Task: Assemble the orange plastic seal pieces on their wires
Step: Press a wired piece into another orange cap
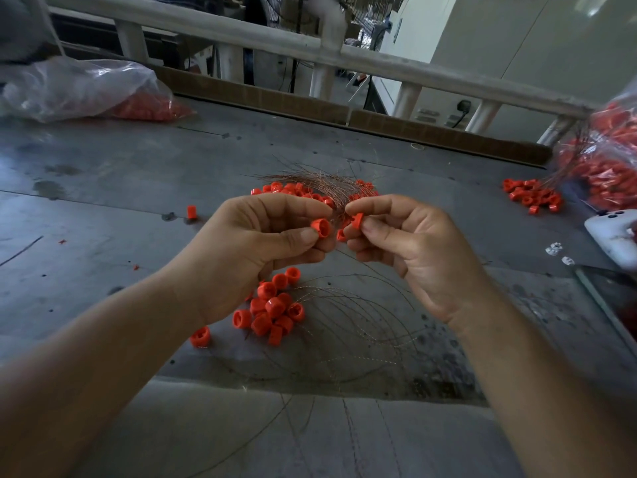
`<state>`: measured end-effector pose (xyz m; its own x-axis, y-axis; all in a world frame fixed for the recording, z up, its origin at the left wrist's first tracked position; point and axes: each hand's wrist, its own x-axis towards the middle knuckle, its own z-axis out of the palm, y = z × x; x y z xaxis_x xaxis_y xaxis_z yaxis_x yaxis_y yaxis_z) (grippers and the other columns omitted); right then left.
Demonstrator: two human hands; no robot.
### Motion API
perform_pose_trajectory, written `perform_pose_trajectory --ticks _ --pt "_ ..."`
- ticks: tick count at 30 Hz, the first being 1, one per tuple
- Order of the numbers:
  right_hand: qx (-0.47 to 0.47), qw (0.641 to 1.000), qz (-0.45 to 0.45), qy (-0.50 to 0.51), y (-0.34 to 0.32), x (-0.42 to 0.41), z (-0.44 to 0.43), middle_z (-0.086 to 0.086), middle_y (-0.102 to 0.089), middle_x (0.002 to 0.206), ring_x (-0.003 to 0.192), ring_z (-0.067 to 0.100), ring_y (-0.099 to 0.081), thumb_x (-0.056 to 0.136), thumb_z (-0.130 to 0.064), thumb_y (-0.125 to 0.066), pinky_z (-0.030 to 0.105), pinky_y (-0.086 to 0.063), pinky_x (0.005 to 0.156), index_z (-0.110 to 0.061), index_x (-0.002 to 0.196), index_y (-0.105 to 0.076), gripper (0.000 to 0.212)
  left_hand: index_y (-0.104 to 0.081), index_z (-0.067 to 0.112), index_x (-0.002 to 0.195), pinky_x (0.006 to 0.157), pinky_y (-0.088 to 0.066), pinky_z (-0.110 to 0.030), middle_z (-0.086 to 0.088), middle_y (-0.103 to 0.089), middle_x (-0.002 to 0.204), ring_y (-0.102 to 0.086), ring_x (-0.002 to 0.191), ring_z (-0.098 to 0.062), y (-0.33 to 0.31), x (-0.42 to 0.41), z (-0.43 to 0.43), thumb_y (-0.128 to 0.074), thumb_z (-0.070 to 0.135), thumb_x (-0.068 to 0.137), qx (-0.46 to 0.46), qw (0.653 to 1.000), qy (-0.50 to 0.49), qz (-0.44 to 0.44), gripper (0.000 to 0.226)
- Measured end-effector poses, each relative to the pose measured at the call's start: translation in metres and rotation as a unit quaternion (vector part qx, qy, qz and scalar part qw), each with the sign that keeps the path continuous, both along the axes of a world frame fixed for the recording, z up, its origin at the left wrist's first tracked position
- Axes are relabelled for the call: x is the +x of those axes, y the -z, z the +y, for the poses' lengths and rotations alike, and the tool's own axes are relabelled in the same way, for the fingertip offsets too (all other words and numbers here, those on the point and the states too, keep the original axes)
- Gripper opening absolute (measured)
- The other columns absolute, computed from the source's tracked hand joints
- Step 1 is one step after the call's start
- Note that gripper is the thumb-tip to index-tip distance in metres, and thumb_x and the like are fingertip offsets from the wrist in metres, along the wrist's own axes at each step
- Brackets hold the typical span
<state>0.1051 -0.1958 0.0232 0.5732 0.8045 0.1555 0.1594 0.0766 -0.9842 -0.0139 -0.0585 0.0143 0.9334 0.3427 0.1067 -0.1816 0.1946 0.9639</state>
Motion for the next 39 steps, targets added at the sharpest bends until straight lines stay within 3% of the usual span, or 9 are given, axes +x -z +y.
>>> perform_pose_trajectory --ticks 3,8,11,17,23,30,39 --pt "0.009 1.000 -0.027 0.006 0.000 -0.003 0.000 0.001 -0.066 0.075 0.070 0.010 -0.064 0.069 -0.019 -0.063 0.017 -0.050 0.063 -0.019 0.086 -0.066 0.017 -0.070 0.009 0.078 0.060 -0.053 -0.017 -0.007 -0.071 0.071 -0.069 0.069 -0.014 0.000 0.000 0.000 -0.059 0.003 0.062 0.008 1.000 -0.006 0.001 0.020" --pt "0.004 0.983 -0.178 0.040 0.005 -0.011 0.004 -0.008 -0.064 0.081 0.081 0.010 -0.064 0.081 -0.007 -0.064 0.021 -0.052 0.075 -0.030 0.088 -0.059 0.025 -0.075 0.015 0.071 0.061 -0.053 -0.017 -0.007 -0.072 0.073 -0.070 0.070 -0.014 0.002 0.000 0.000 -0.061 0.006 0.061 0.025 1.000 -0.015 0.008 0.020" --pt "0.011 0.961 -0.270 0.053 0.005 -0.016 0.006 -0.011 -0.064 0.086 0.082 0.004 -0.063 0.079 -0.007 -0.067 0.016 -0.049 0.074 -0.031 0.090 -0.060 0.027 -0.076 0.018 0.075 0.062 -0.053 -0.016 -0.006 -0.073 0.075 -0.070 0.072 -0.014 0.003 0.001 0.000 -0.062 0.008 0.060 0.036 0.999 -0.015 0.012 0.022" --pt "0.026 0.960 -0.269 0.066 0.007 -0.021 0.007 -0.013 -0.064 0.083 0.079 0.003 -0.065 0.075 -0.003 -0.070 0.013 -0.050 0.071 -0.027 0.087 -0.061 0.029 -0.075 0.017 0.074 0.061 -0.053 -0.016 -0.006 -0.072 0.073 -0.070 0.068 -0.014 0.002 0.001 -0.002 -0.063 0.009 0.058 0.038 0.999 -0.023 0.015 0.021" --pt "0.033 0.957 -0.276 0.078 0.008 -0.022 0.008 -0.009 -0.066 0.084 0.080 0.004 -0.066 0.073 -0.004 -0.071 0.015 -0.052 0.071 -0.018 0.096 -0.065 0.028 -0.072 0.017 0.074 0.059 -0.053 -0.016 -0.008 -0.072 0.072 -0.069 0.066 -0.015 0.001 0.000 -0.004 -0.063 0.010 0.057 0.054 0.998 -0.039 0.017 0.020" --pt "0.040 0.951 -0.295 0.081 0.006 -0.021 0.006 -0.014 -0.063 0.084 0.082 0.002 -0.065 0.071 -0.005 -0.072 0.012 -0.051 0.072 -0.017 0.097 -0.064 0.030 -0.074 0.018 0.079 0.061 -0.053 -0.016 -0.007 -0.073 0.074 -0.070 0.069 -0.014 0.002 -0.001 -0.004 -0.064 0.013 0.058 0.064 0.998 -0.025 0.015 0.025" --pt "0.039 0.957 -0.277 0.080 0.006 -0.021 0.004 -0.011 -0.065 0.085 0.079 0.003 -0.066 0.072 -0.004 -0.072 0.014 -0.052 0.069 -0.020 0.096 -0.064 0.030 -0.075 0.018 0.072 0.059 -0.053 -0.015 -0.007 -0.072 0.071 -0.070 0.066 -0.014 -0.002 0.000 -0.007 -0.063 0.011 0.057 0.060 0.998 -0.034 0.012 0.021"
